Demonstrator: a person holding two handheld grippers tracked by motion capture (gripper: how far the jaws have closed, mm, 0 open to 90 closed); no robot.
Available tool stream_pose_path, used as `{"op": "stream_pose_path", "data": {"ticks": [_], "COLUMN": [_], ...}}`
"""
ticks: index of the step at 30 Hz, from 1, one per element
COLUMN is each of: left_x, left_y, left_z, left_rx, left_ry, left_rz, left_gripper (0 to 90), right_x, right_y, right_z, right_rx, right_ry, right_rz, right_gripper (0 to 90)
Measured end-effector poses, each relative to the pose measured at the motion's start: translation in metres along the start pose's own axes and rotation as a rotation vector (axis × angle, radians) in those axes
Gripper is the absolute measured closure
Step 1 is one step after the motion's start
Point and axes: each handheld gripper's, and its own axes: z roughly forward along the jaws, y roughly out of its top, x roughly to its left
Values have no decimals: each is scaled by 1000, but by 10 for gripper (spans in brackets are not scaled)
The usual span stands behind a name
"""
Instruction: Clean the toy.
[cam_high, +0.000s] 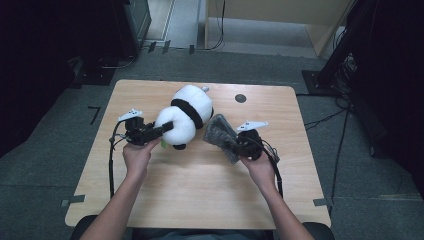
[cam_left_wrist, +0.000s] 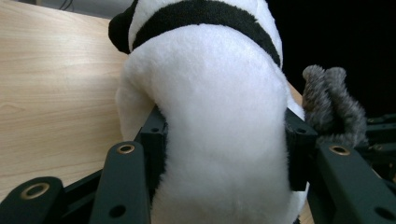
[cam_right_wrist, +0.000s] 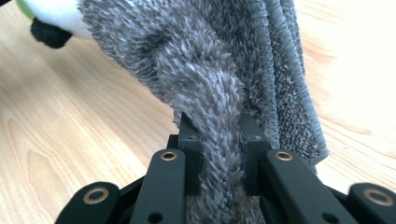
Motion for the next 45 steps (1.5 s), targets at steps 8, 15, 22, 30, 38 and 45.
{"op": "stream_pose_path", "data": {"ticks": [8,15,22,30,38,45], "left_x": [19,39,53,64,68,69], "left_y": [2,4,5,3,1,3], "left_z": [0,-2,-3,2,2,0], "left_rx": [31,43,67,102,108,77], "left_ry": [34,37,49,70,71,90], "left_rz": [10,-28,-26,11,32,33], "left_gripper": [491,489,476,444,339,126], "right_x": [-25,-47,-67,-83,-93,-97], "right_y": [-6,-13,-21,-26,-32,-36], "right_z": [-7,-12,-6,0,8,13], "right_rx": [-13,-22,-2,13,37,48], "right_ry": [-27,-69,-109,-138,-148,-142], "right_rz": [73,122,161,186,206,188], "right_gripper": [770,765,764,750,716,579]}}
